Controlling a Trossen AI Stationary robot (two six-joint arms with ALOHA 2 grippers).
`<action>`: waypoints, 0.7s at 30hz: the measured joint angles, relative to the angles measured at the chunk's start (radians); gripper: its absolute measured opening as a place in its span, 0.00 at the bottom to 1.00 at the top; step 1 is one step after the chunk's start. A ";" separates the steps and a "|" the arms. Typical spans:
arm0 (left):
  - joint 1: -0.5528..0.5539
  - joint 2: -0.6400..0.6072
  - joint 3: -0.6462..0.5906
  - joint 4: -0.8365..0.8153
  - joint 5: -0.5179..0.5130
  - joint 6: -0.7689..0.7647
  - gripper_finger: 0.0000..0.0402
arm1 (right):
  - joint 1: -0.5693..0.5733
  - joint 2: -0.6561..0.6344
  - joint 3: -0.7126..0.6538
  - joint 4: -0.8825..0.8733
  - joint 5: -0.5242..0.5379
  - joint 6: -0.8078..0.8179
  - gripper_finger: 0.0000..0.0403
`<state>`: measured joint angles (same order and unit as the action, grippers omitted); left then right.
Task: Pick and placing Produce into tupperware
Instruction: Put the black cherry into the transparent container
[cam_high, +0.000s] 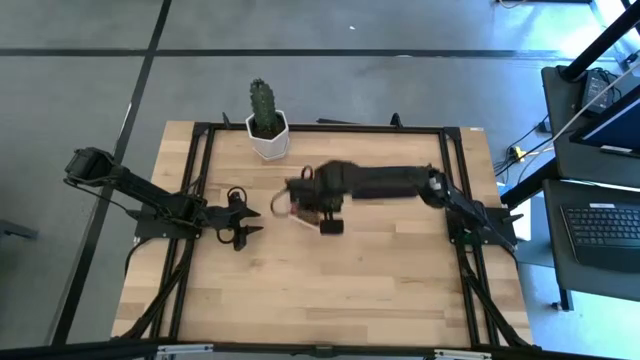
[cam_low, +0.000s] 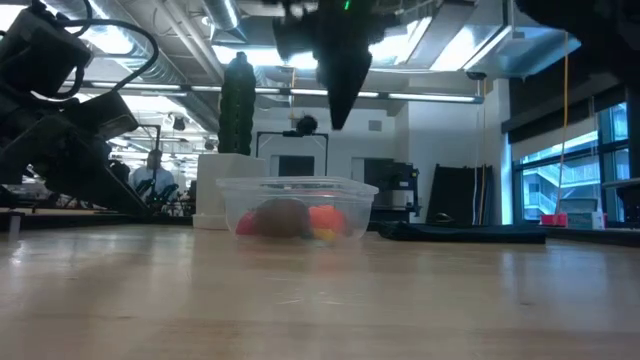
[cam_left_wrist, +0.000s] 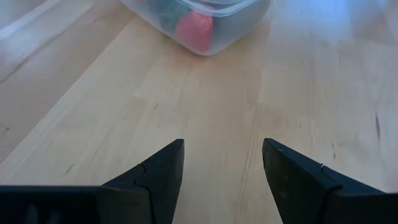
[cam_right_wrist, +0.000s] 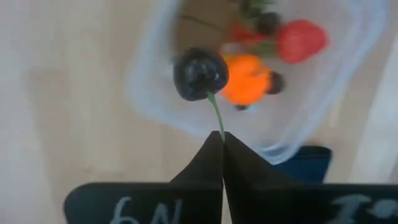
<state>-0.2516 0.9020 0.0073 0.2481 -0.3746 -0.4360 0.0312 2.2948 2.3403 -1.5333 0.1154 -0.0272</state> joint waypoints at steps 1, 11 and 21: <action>0.000 0.000 0.000 -0.001 0.000 0.000 0.52 | -0.026 0.000 -0.006 0.012 0.000 -0.007 0.00; 0.000 0.000 0.000 -0.002 -0.001 -0.007 0.52 | -0.174 0.002 -0.136 0.326 -0.130 -0.108 0.00; 0.000 0.000 0.000 -0.001 -0.001 -0.007 0.52 | -0.196 0.003 -0.322 0.455 -0.143 -0.117 0.00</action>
<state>-0.2516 0.9020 0.0073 0.2466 -0.3756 -0.4435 -0.1645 2.2974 2.0180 -1.0787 -0.0280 -0.1438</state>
